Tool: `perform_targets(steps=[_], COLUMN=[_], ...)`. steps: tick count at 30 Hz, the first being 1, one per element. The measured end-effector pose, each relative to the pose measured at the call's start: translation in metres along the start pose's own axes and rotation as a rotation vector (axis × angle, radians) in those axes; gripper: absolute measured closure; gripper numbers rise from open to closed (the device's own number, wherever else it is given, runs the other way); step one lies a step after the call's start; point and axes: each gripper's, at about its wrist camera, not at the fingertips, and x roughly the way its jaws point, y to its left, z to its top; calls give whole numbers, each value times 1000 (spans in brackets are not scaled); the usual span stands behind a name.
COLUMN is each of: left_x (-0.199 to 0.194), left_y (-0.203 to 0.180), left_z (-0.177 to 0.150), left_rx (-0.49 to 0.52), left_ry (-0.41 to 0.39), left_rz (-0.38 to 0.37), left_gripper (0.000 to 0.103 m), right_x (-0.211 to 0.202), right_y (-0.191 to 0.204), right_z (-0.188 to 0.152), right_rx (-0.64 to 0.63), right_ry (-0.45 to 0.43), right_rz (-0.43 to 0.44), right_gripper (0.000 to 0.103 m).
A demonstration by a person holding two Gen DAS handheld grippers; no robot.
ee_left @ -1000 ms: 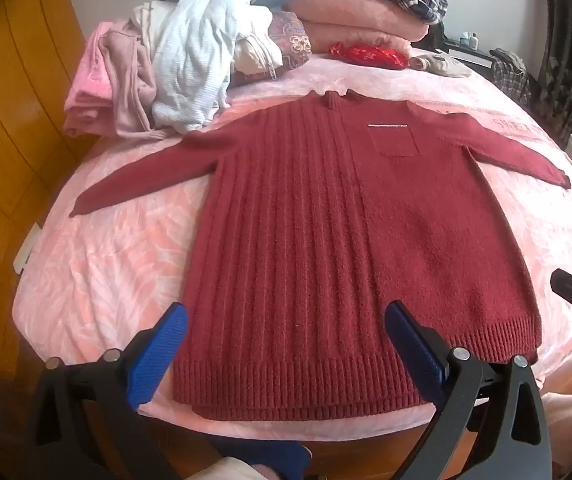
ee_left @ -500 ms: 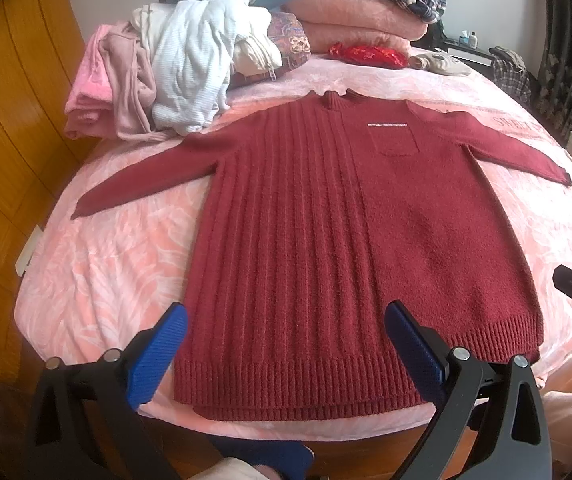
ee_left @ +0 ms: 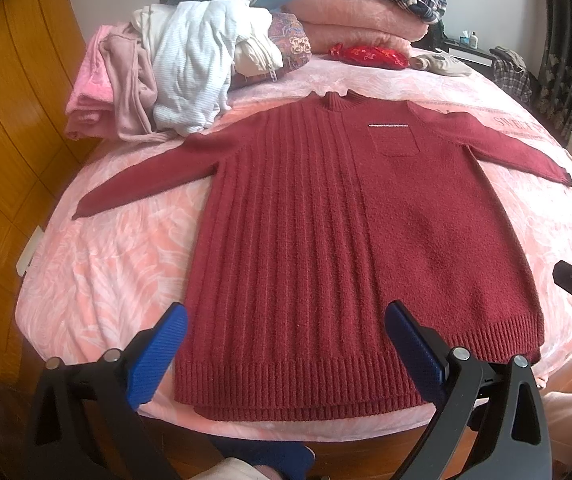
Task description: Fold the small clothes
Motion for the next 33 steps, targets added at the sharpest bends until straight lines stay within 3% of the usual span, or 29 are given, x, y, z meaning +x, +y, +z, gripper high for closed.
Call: perform_targets(steps=[5,33], left_x=[-1,-2], left_y=[0,-1], left_z=[0,2], left_rx=[1,1], left_ry=[-1,-2], left_rz=[3,5], left_gripper=[4,4], right_x=[3,0], right_y=[6,4], right_z=[0,2], right_rx=[-59,-56], right_ry=[19,26], right_rz=[-39,-11], right_gripper=[3,3])
